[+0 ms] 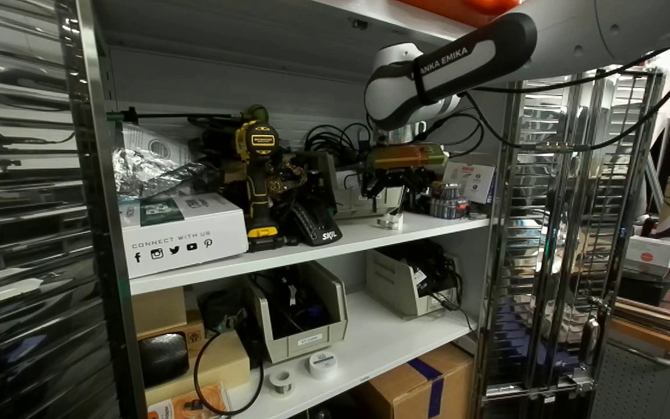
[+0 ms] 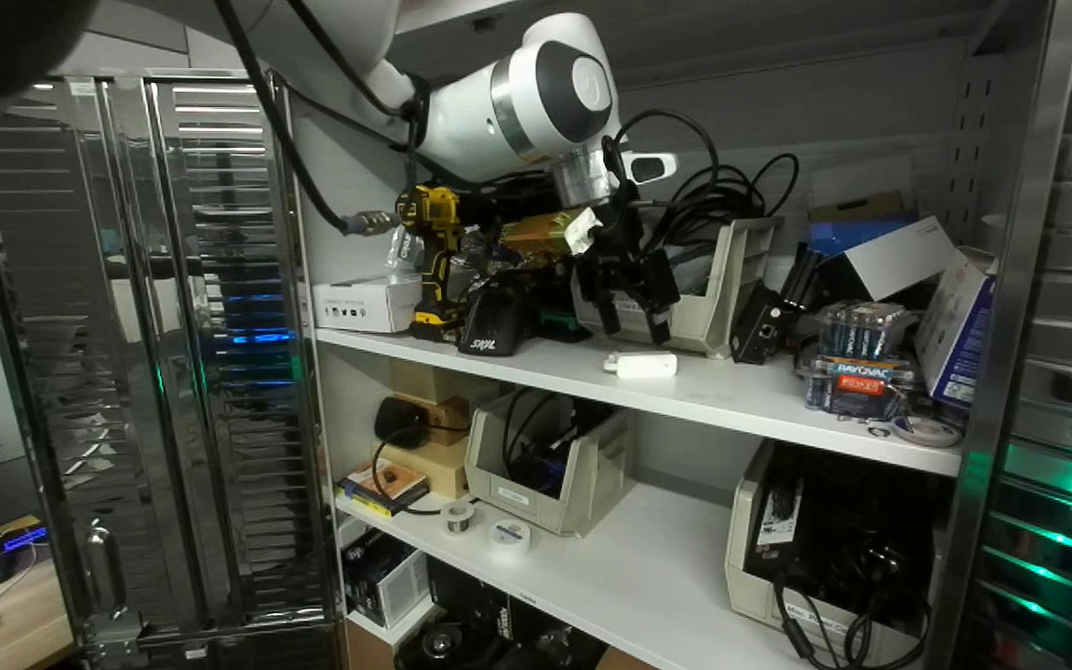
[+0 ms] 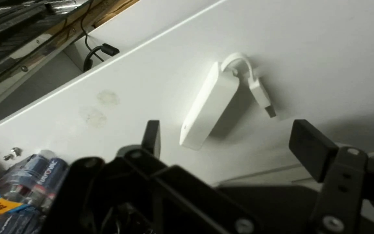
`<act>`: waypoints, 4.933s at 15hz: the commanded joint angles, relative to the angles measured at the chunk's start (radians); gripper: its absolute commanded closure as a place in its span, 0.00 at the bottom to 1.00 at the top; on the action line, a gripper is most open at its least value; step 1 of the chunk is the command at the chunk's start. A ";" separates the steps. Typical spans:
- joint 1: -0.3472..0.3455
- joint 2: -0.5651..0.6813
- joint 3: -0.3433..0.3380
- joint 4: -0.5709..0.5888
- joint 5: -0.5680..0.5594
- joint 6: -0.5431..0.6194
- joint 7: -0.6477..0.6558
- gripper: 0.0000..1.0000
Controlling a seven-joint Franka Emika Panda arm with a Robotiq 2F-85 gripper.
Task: Put the white cable in the gray box
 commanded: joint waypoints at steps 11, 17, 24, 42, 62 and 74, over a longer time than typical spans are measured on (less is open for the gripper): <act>0.002 0.120 -0.053 0.132 0.051 -0.106 0.048 0.00; -0.001 0.101 -0.046 0.120 0.116 -0.099 0.082 0.50; -0.002 0.044 -0.053 0.072 0.128 -0.119 0.088 1.00; 0.045 -0.172 -0.033 -0.179 0.034 0.090 0.119 0.95; 0.034 -0.286 0.013 -0.469 -0.931 0.539 1.026 0.95; 0.023 0.069 0.011 0.029 -0.847 0.518 1.009 0.95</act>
